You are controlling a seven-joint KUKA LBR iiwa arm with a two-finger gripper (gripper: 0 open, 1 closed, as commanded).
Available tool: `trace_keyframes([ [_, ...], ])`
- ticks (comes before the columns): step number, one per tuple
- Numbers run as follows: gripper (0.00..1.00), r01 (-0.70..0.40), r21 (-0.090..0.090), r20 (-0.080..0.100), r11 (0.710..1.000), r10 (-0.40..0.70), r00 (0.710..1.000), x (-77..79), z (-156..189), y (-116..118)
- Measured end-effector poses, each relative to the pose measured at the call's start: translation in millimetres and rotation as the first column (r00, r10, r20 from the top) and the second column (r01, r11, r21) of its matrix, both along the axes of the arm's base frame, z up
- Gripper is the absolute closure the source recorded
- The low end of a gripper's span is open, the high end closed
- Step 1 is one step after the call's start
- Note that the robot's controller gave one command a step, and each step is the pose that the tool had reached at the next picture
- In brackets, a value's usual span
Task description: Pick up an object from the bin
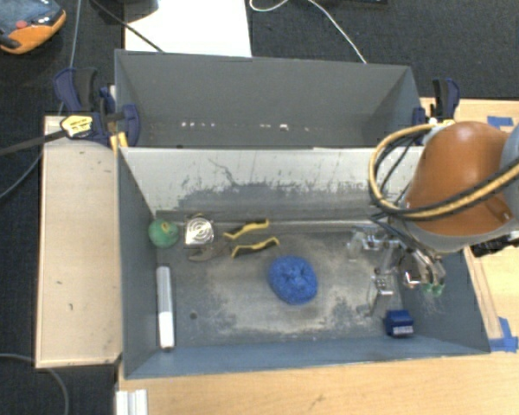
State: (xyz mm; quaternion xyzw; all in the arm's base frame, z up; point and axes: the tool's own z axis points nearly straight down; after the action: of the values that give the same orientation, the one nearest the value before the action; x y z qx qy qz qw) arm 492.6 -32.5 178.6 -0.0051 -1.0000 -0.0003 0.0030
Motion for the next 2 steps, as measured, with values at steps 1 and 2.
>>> trace_keyframes([
  [1, 0.0, 0.189, 0.001, 0.0, 0.982, -0.189, 0.982, 10.3, -110.0, 64.4],
  [2, 0.0, 0.075, 0.003, 0.005, 0.997, -0.075, 0.997, 41.3, -107.6, 113.8],
])
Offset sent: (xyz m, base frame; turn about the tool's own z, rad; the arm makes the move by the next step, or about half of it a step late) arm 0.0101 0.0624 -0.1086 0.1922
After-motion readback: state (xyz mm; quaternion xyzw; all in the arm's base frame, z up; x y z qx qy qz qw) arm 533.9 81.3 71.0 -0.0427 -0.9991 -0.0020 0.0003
